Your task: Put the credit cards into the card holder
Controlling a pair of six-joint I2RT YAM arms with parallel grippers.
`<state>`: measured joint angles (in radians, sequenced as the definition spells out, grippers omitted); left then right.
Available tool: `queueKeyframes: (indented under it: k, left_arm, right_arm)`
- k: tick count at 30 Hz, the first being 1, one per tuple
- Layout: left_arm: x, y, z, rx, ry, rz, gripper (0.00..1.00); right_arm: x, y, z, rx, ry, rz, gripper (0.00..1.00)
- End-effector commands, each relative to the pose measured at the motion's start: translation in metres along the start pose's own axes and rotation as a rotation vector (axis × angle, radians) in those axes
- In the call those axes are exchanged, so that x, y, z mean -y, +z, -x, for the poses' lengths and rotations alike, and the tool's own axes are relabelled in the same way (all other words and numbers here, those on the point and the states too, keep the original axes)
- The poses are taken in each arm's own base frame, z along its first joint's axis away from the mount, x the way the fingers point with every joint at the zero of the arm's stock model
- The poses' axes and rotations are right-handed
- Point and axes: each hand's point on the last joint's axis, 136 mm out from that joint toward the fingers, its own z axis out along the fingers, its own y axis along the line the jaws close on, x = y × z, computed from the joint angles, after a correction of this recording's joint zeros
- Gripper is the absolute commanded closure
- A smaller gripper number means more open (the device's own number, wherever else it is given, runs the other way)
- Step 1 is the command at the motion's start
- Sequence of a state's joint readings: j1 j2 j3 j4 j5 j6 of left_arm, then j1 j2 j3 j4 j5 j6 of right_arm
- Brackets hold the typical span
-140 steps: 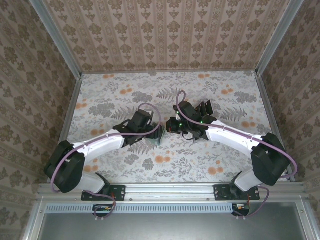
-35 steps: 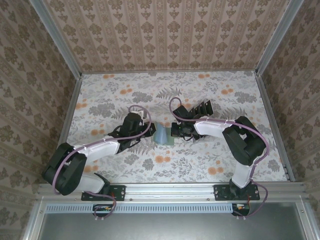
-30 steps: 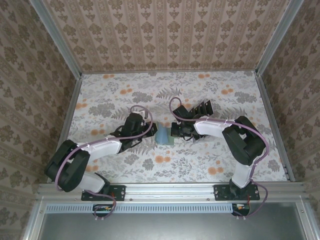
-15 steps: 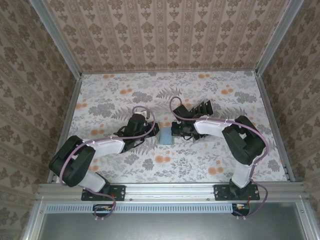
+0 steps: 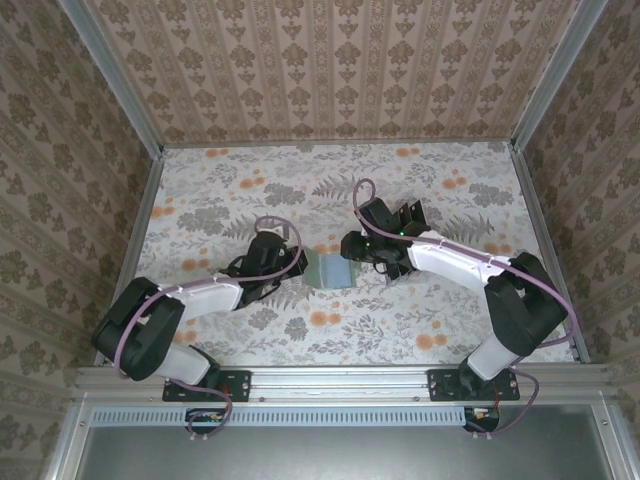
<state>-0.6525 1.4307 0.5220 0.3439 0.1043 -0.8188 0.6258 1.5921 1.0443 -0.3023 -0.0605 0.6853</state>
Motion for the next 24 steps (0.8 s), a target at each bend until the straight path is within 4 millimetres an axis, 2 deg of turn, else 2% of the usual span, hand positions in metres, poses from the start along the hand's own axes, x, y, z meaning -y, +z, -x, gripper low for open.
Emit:
queueKeyframes:
  k: [1, 4, 9, 15, 24]
  left_arm:
    - [-0.011, -0.004, -0.003, 0.0, 0.026, 0.032, 1.0]
    - [-0.019, -0.003, -0.006, -0.007, 0.029, 0.051, 1.0]
    - [-0.032, -0.001, -0.008, -0.019, 0.039, 0.087, 1.0]
    - [-0.043, 0.003, -0.01, -0.035, 0.049, 0.117, 1.0]
    - [-0.05, 0.005, -0.014, -0.045, 0.045, 0.127, 1.0]
  right_arm:
    - [-0.016, -0.004, -0.006, -0.037, -0.006, 0.03, 0.58]
    - [-0.028, 0.006, -0.009, -0.063, -0.016, 0.058, 0.58]
    - [-0.034, 0.026, -0.015, -0.103, -0.018, 0.065, 0.57]
    - [-0.026, 0.043, -0.024, -0.139, -0.013, 0.038, 0.55]
    - [-0.014, 0.056, -0.037, -0.171, 0.001, 0.011, 0.54]
